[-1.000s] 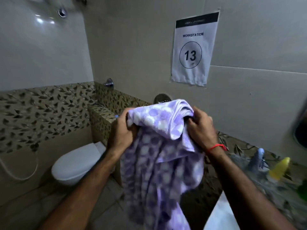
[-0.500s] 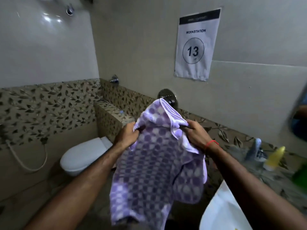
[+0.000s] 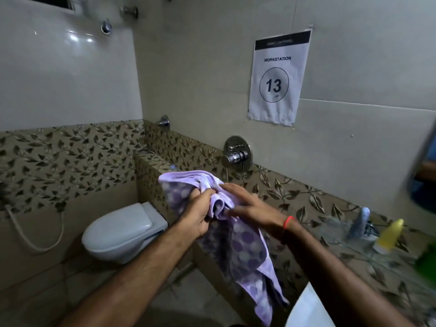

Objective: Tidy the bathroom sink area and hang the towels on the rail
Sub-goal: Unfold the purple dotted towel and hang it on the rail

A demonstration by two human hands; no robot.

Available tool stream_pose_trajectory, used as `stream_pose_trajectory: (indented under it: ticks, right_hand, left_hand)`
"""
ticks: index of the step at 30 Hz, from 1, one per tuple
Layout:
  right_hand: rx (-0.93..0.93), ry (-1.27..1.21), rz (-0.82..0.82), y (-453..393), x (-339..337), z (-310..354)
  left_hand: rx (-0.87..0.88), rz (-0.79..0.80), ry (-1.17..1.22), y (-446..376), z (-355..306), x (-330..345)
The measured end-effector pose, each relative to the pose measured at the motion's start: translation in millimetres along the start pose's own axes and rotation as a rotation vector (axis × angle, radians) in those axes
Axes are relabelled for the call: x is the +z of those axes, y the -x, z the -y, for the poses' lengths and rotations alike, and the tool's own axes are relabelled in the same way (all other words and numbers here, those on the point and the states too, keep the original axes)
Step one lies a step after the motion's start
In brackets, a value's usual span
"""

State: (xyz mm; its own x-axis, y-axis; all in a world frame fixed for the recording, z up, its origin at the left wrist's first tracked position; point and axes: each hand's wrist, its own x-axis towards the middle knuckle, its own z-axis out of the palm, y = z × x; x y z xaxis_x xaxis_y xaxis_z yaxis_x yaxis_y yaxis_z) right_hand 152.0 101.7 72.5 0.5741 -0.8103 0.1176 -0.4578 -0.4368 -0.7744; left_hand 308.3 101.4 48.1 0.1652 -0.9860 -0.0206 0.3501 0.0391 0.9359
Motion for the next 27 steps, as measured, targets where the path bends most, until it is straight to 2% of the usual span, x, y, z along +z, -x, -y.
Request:
stream_pose_trajectory:
  ticks: [1, 2, 4, 6, 11, 15, 17, 19, 23, 25, 27]
  right_hand:
    - [-0.035, 0.225, -0.031, 3, 7, -3]
    - [-0.082, 0.327, -0.096, 5, 15, -6]
    - [-0.115, 0.183, -0.256, 9, 22, -14]
    - [-0.086, 0.035, -0.305, 14, 11, -19]
    - [-0.001, 0.027, -0.161, 22, -28, -25]
    - [0.026, -0.295, 0.019, 28, -38, -28]
    - [0.071, -0.398, 0.026, 31, -40, -31]
    - [0.139, -0.466, -0.088, 31, -44, -36]
    - [0.316, -0.586, -0.455, 24, -51, -49]
    - [0.390, -0.625, -0.596, 19, -55, -51]
    - [0.437, -0.662, -0.680, 14, -56, -47]
  left_hand:
    - [-0.008, -0.038, -0.024, -3, 2, -2]
    - [-0.012, -0.090, -0.053, -4, 4, -1]
    - [0.018, -0.167, -0.070, -3, 7, 1]
    - [0.037, -0.192, -0.063, -5, 4, -2]
    - [0.057, -0.076, -0.151, -4, -6, -15]
    - [0.031, 0.054, -0.142, -3, -18, -21]
    - [0.008, 0.051, -0.121, -1, -27, -27]
    - [0.005, -0.041, -0.129, -2, -39, -37]
    - [-0.026, -0.185, -0.174, -17, -63, -71]
    - [-0.042, -0.252, -0.268, -20, -74, -82]
    - [-0.040, -0.251, -0.452, -13, -82, -83]
